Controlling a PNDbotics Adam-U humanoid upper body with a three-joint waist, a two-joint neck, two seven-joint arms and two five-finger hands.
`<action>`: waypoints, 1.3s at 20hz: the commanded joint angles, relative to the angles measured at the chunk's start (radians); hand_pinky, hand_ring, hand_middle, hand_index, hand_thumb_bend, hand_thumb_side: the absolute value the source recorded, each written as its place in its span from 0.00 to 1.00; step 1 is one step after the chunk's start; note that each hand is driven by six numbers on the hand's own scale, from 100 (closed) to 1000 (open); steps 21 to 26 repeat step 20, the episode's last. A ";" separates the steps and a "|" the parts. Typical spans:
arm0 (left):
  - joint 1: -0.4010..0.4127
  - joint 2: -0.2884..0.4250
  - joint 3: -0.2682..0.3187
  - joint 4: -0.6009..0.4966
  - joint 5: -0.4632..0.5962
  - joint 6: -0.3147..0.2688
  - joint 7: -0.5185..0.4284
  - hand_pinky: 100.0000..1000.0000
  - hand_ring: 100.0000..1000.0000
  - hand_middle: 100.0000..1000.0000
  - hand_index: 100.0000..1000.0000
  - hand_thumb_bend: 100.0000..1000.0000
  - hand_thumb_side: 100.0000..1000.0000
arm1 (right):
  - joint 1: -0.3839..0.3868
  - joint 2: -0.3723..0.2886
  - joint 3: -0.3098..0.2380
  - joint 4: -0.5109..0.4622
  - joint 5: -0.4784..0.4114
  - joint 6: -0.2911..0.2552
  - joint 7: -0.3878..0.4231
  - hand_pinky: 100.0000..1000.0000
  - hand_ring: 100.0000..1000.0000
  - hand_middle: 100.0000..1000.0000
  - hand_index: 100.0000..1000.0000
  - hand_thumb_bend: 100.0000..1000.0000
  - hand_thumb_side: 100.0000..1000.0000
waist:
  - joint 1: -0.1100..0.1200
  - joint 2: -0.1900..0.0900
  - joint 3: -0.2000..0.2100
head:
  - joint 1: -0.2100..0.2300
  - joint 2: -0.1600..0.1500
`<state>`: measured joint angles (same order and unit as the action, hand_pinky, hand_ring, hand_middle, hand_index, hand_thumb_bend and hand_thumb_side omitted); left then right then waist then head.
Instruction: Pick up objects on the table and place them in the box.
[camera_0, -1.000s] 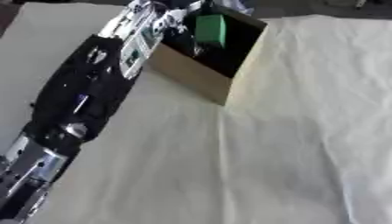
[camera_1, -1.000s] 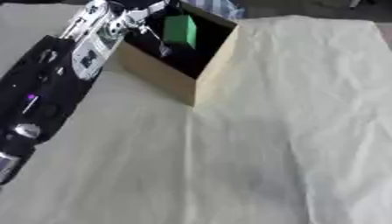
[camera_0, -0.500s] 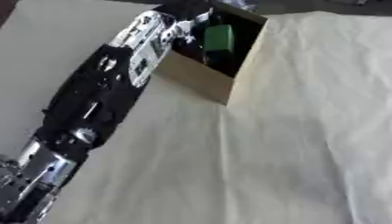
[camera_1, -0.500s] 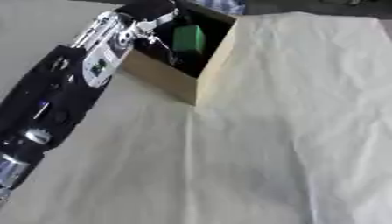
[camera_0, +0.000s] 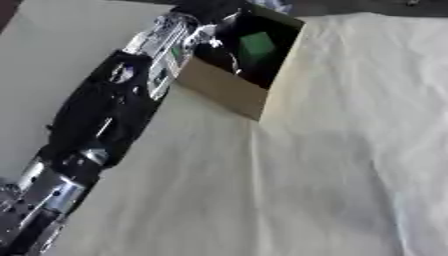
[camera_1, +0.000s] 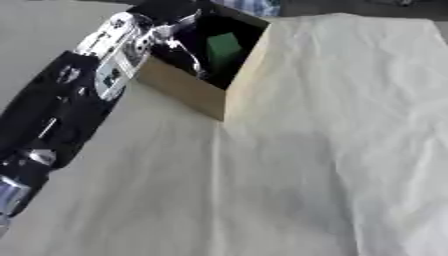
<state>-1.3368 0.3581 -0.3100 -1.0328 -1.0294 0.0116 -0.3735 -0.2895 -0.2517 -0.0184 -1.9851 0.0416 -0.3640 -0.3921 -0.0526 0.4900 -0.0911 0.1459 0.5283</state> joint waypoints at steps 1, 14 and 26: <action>-0.024 0.021 0.015 -0.038 0.033 0.005 0.005 0.62 0.81 0.84 0.92 0.66 0.31 | -0.002 -0.022 -0.006 -0.015 -0.009 0.002 -0.001 0.77 0.63 0.53 0.78 0.00 0.76 | 0.002 -0.039 0.001 | -0.005 0.012; 0.038 0.130 0.023 -0.464 0.404 0.139 0.037 0.47 0.72 0.76 0.83 0.33 0.24 | 0.035 -0.049 -0.021 -0.015 -0.008 0.003 -0.012 0.77 0.64 0.54 0.78 0.00 0.73 | 0.001 -0.115 0.065 | -0.046 0.110; 0.190 0.233 0.086 -0.793 0.614 0.260 0.087 0.48 0.73 0.77 0.83 0.28 0.25 | 0.050 -0.061 -0.027 -0.015 -0.013 -0.002 -0.014 0.77 0.65 0.54 0.79 0.00 0.70 | -0.010 -0.169 0.101 | -0.081 0.165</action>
